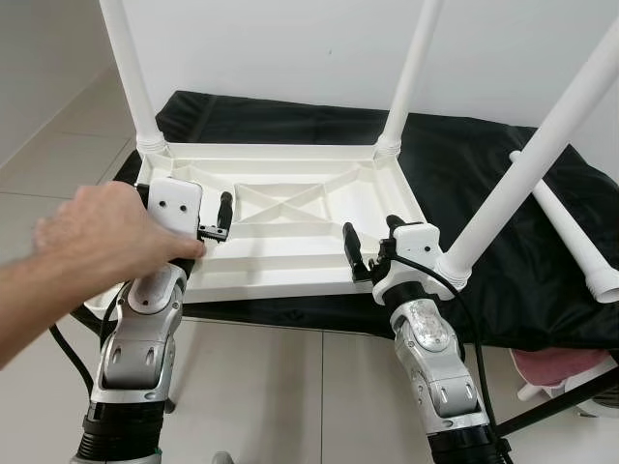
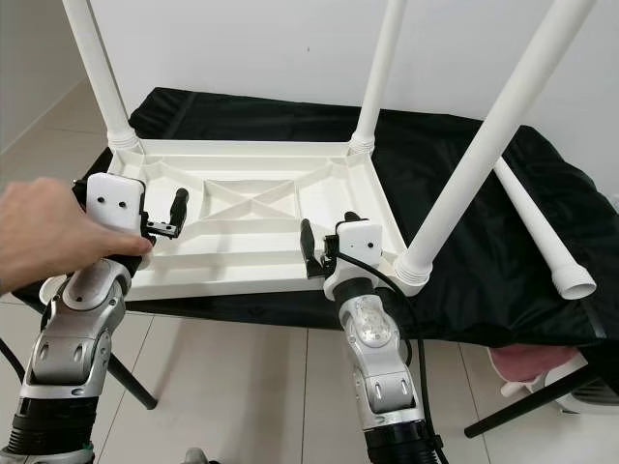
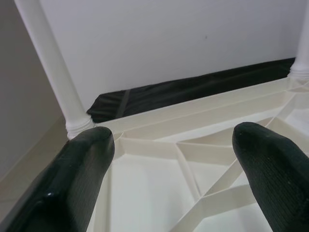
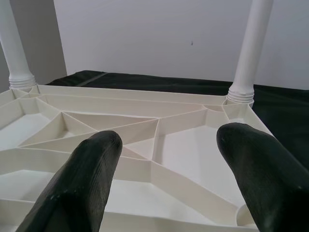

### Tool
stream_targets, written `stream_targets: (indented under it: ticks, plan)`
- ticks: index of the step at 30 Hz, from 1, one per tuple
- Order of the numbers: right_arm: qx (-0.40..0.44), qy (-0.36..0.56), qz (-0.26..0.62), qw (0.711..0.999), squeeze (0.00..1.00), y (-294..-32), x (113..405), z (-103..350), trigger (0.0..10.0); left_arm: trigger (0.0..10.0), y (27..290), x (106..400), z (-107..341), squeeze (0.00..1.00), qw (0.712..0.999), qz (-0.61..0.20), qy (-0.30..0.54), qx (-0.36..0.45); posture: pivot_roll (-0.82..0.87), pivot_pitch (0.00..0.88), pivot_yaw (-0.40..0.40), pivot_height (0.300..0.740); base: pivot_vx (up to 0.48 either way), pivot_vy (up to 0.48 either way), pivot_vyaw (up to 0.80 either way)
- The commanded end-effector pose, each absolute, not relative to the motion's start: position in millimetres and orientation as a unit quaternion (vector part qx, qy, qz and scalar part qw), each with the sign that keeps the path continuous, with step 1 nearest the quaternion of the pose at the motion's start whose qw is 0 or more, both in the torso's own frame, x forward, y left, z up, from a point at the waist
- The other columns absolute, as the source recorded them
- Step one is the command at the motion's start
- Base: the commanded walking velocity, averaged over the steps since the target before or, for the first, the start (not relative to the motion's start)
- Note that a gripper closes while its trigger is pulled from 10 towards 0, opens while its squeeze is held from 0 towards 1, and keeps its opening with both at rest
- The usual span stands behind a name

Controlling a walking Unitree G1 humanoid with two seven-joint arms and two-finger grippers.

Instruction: Building children table

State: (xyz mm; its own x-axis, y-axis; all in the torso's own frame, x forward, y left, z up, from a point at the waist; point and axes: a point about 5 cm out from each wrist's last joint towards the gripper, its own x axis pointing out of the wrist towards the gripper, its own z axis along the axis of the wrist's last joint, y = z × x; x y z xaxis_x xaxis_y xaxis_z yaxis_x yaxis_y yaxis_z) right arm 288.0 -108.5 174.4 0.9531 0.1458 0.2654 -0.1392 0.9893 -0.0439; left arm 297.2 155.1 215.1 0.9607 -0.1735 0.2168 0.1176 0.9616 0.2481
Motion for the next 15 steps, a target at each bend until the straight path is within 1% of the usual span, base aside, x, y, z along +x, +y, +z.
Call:
stream_targets:
  ticks: [1,5,8,9,10,11,13,15]
  plan:
    - [-0.009,-0.135,0.069,0.988,0.00,-109.6,286.0,173.6,10.0,10.0,153.4,294.6,216.8,0.00,0.982,-0.073,-0.127,0.121,0.10,0.049,-0.018,0.740,0.000,0.000,0.00]
    - [-0.010,-0.135,0.069,0.988,0.00,-110.1,286.0,173.9,10.0,10.0,153.7,294.3,214.4,0.00,0.983,-0.073,-0.122,0.118,0.10,0.050,-0.019,0.740,0.000,0.000,0.00]
    - [-0.010,-0.137,0.069,0.988,0.00,-110.4,286.0,174.4,10.0,10.0,155.2,294.7,212.2,0.00,0.988,-0.067,-0.110,0.081,0.10,0.051,-0.020,0.740,0.000,0.000,0.00]
    - [-0.010,-0.137,0.069,0.988,0.00,-110.4,286.0,174.4,10.0,10.0,155.2,294.7,212.2,0.00,0.988,-0.067,-0.110,0.081,0.10,0.051,-0.020,0.740,0.000,0.000,0.00]
    - [-0.010,-0.137,0.069,0.988,0.00,-110.4,286.0,174.6,10.0,10.0,155.9,295.1,211.0,0.00,0.991,-0.065,-0.102,0.060,0.10,0.052,-0.020,0.740,0.000,0.000,0.00]
    - [-0.010,-0.137,0.069,0.988,0.00,-110.4,286.0,174.6,10.0,10.0,155.9,295.1,211.0,0.00,0.991,-0.065,-0.102,0.060,0.10,0.052,-0.020,0.740,0.000,0.000,0.00]
    - [-0.011,-0.138,0.069,0.988,0.00,-110.5,285.9,175.0,10.0,10.0,155.2,294.5,209.7,0.00,0.993,-0.073,-0.085,0.023,0.09,0.053,-0.022,0.740,0.000,0.000,0.00]
    - [-0.011,-0.138,0.069,0.988,0.00,-110.5,285.9,175.0,10.0,10.0,155.2,294.5,209.7,0.00,0.993,-0.073,-0.085,0.023,0.09,0.053,-0.022,0.740,0.000,0.000,0.00]
